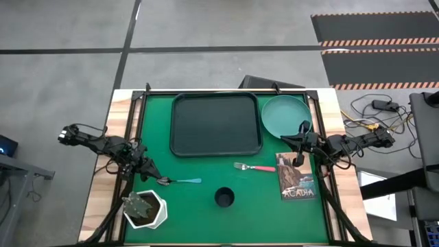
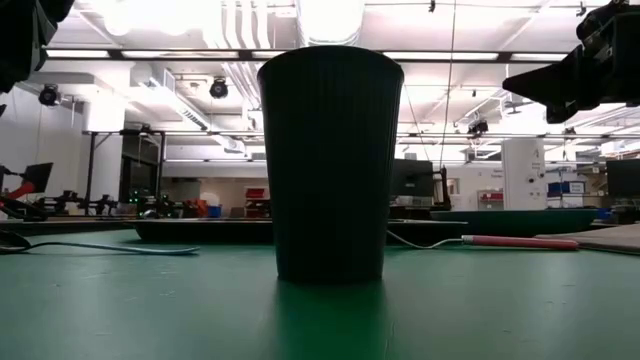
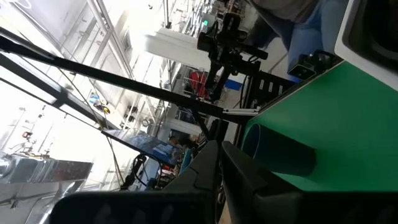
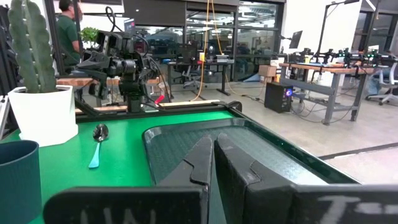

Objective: Pick and place plate/cup/fork/spoon on tray

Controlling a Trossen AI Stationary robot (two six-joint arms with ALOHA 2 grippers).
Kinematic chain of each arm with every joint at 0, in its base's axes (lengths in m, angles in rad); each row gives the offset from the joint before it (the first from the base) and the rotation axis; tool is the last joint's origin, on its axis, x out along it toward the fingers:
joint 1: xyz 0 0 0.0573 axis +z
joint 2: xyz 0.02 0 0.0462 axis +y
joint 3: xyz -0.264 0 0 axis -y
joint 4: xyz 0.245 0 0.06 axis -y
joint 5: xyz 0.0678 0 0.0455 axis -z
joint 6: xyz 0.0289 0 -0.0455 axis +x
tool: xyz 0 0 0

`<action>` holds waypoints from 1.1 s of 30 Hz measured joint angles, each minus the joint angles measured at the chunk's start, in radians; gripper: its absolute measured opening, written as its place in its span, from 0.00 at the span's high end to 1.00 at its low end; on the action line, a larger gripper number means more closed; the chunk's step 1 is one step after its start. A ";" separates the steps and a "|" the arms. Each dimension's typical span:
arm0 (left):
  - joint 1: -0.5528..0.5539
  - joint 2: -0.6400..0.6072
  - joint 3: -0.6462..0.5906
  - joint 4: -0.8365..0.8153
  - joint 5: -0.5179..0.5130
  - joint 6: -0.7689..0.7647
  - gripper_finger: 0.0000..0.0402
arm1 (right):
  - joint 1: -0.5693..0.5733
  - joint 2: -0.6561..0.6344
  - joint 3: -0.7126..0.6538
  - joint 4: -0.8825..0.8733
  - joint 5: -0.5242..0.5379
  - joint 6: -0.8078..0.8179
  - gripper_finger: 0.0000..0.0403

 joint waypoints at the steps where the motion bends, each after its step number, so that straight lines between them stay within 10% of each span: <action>1: 0.000 0.000 0.000 0.000 0.000 0.000 1.00 | 0.000 0.000 0.000 0.000 0.000 0.000 0.98; 33: 0.000 0.000 0.000 0.000 0.000 0.000 1.00 | 0.000 0.000 0.000 0.001 -0.001 0.033 0.98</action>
